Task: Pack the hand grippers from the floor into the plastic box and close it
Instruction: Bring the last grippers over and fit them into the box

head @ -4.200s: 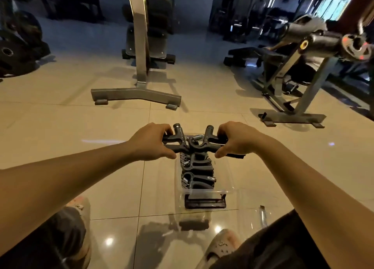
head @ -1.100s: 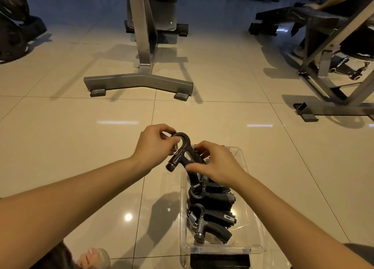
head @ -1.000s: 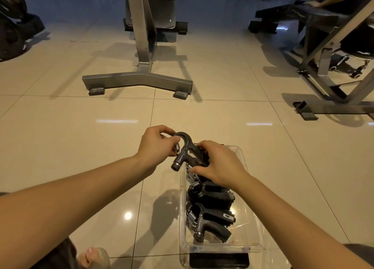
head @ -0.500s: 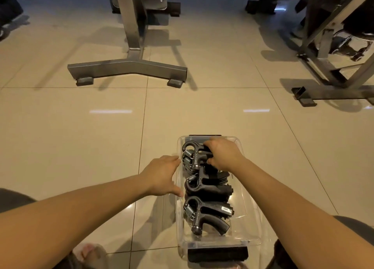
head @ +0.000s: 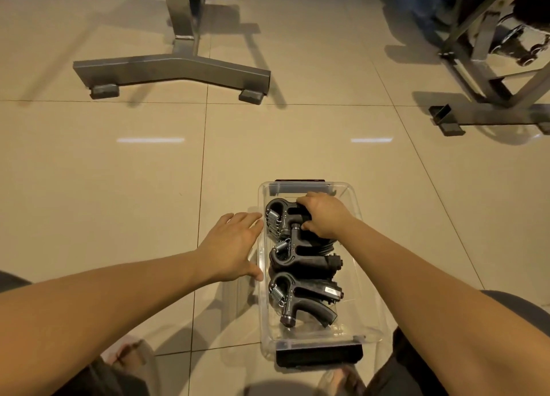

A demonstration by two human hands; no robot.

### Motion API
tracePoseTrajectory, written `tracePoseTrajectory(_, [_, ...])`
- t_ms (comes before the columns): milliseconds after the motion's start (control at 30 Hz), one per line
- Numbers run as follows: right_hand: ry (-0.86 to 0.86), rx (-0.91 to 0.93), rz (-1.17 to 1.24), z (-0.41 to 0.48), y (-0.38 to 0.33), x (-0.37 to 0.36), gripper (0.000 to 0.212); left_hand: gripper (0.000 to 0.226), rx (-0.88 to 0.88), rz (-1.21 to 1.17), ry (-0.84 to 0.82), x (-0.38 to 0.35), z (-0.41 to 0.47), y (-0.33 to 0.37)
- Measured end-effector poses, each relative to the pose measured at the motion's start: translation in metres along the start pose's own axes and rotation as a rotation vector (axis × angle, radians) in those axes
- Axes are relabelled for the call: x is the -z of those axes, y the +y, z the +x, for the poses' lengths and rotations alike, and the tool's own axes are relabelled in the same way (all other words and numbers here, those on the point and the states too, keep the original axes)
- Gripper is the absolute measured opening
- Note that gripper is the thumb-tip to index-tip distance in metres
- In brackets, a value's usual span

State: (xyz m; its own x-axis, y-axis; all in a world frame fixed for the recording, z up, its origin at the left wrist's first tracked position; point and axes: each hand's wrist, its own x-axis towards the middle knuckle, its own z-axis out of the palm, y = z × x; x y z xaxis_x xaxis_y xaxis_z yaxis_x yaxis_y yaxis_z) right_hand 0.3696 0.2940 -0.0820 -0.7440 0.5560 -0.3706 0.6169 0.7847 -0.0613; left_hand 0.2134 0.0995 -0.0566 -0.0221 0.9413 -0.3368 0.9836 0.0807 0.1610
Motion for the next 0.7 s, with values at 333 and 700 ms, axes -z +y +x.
tracePoseTrajectory(333, [0.224, -0.293, 0.206, -0.1, 0.02, 0.041, 0.056, 0.112, -0.043, -0.049, 0.042, 0.01, -0.006, 0.004])
tracePoseTrajectory(700, [0.257, -0.986, 0.389, -0.324, 0.053, -0.009, 0.042, 0.074, -0.463, -0.2, 0.158, 0.032, -0.009, 0.152])
